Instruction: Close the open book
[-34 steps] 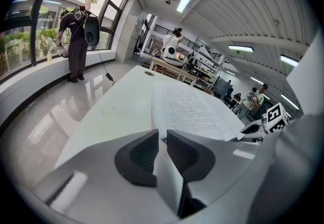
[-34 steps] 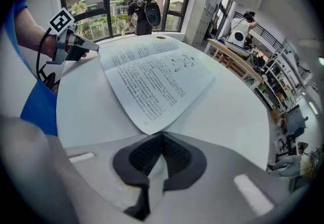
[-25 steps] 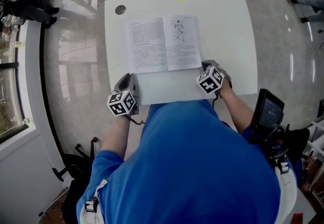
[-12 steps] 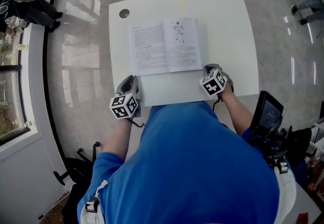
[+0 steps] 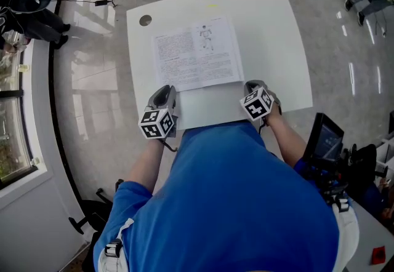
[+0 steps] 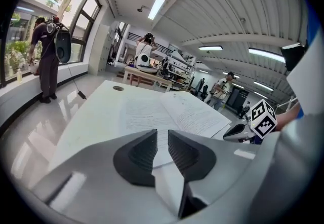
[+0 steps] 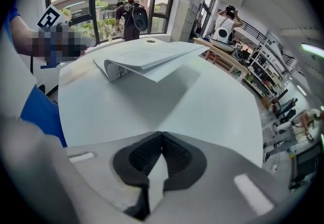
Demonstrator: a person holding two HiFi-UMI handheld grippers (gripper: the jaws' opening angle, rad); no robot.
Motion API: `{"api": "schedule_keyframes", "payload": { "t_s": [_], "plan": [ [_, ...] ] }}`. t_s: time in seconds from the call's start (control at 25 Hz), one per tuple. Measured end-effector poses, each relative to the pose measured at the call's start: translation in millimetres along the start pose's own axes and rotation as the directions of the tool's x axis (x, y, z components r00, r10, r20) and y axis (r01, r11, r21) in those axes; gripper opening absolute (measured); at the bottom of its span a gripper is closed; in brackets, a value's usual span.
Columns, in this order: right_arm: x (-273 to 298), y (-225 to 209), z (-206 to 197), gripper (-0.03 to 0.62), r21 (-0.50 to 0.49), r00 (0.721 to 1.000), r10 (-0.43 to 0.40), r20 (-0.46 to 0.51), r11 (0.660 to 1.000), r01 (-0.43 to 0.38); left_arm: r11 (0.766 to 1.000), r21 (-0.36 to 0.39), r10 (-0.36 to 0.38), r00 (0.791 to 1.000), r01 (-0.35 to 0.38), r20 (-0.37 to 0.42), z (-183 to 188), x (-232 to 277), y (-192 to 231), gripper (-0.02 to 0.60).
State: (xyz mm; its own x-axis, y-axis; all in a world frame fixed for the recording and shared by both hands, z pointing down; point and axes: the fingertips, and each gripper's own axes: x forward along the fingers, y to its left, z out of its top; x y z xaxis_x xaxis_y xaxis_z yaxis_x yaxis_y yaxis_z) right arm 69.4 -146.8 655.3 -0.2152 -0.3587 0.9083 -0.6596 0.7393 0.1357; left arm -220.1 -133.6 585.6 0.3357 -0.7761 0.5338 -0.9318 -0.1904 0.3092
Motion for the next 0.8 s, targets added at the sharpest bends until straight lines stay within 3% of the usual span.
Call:
{"api": "schedule_keyframes", "payload": {
  "t_s": [0.2, 0.4, 0.56, 0.8],
  "plan": [
    [-10, 4, 9, 0.003, 0.042, 0.999, -0.005, 0.041, 0.999, 0.003, 0.991, 0.055, -0.119, 0.993, 0.119, -0.002, 15, 39, -37, 0.070],
    [-37, 28, 9, 0.003, 0.056, 0.995, -0.021, 0.093, 0.998, 0.016, 0.950, 0.171, -0.253, 0.965, 0.262, -0.076, -1, 60, -94, 0.051],
    [-58, 42, 16, 0.003, 0.043, 0.990, -0.012, 0.142, 0.999, 0.006, 0.928, 0.209, -0.291, 0.950, 0.308, -0.111, -12, 64, -118, 0.018],
    [-78, 60, 53, 0.003, -0.011, 0.967, 0.019, 0.254, 1.000, -0.017, 0.914, 0.234, -0.305, 0.942, 0.330, -0.140, -14, 71, -125, 0.017]
  ]
}}
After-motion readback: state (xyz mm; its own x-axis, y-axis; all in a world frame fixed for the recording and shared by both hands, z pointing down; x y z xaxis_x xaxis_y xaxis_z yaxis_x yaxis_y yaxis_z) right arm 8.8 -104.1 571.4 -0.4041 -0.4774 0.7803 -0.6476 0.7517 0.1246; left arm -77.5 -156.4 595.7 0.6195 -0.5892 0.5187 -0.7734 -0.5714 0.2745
